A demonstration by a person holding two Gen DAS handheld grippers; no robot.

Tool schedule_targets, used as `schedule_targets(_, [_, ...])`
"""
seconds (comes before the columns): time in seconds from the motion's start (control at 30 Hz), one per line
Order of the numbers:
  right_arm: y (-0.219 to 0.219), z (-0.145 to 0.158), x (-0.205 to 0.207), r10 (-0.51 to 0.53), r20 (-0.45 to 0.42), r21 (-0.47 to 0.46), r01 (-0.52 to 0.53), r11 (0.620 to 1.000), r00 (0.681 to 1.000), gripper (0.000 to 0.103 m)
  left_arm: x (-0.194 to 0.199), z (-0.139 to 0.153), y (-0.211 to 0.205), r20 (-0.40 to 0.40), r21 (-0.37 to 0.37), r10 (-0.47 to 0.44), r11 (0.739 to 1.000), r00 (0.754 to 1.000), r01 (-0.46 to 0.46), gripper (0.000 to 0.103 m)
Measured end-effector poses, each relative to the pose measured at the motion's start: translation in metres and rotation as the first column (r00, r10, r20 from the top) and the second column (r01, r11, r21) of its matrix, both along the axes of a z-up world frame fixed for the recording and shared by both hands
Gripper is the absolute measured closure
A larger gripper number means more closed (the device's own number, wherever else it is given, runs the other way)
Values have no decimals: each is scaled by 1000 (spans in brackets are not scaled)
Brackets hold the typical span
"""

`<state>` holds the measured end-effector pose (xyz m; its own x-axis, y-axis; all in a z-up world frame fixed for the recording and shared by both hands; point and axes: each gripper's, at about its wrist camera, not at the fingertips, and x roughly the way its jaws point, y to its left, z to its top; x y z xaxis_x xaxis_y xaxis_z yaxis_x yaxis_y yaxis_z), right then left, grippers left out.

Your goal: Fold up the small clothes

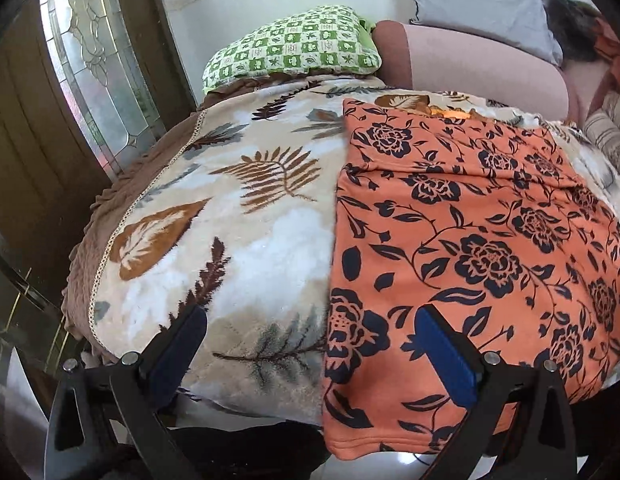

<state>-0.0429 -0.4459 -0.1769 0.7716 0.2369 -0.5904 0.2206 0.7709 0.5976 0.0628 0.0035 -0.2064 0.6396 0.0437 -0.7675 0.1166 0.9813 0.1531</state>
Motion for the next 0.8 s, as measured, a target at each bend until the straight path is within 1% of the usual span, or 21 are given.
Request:
schedule_targets(0.03, [9,-4,7,19,-7,15,-19,1000,1000,24,0,-4,-2,-10,9,5,1000,1000,-5,0])
schedule_targets(0.07, [18,-10,12,33,-22,23,-33,999,999,29,2,-9,-3,-25,20,8,1000,1000,-8,0])
schedule_targets(0.1, [27,-19,19,45,-46,31,-43,999,998,36,1,-14,-5,-38,26,10,1000,999,-9,0])
schedule_targets(0.13, [35,-31,25,64,-78,52,-60,997,995,47,0,-21,-6,-56,36,15,999,998,-13,0])
schedule_targets(0.17, [40,-40,28,80,-99,79,-72,994,992,51,-1,-26,-6,-68,40,21,999,997,-18,0])
schedule_targets(0.2, [46,-53,32,98,-122,117,-84,990,988,51,-2,-29,-5,-79,39,24,999,997,-21,0])
schedule_targets(0.27, [56,-70,37,114,-149,140,-93,986,982,51,-7,-32,-5,-78,32,16,999,997,-13,0])
schedule_targets(0.33, [70,-79,44,143,-175,101,-126,987,974,51,-11,-32,-7,-52,47,15,999,999,-13,0])
schedule_targets(0.37, [77,-82,47,156,-188,71,-145,987,970,51,-11,-34,-9,-53,49,9,999,999,-7,0])
schedule_targets(0.4, [85,-88,51,172,-209,50,-165,985,963,51,-10,-39,-11,-67,54,3,999,998,1,0])
schedule_targets(0.47, [89,-104,57,193,-262,60,-183,981,946,51,-5,-49,-15,-88,80,10,997,996,-3,0])
schedule_targets(0.5, [90,-107,57,188,-259,50,-182,982,947,52,-3,-55,-16,-102,95,13,995,995,-3,0])
schedule_targets(0.57, [90,-104,56,191,-256,45,-185,982,948,52,0,-63,-17,-130,110,19,994,991,-5,0])
schedule_targets(0.67, [87,-99,55,176,-240,48,-170,984,955,51,-2,-59,-16,-113,86,16,996,993,-7,0])
schedule_targets(0.8, [86,-89,56,151,-220,-9,-157,988,964,52,0,-52,-19,-87,79,-1,997,996,8,0])
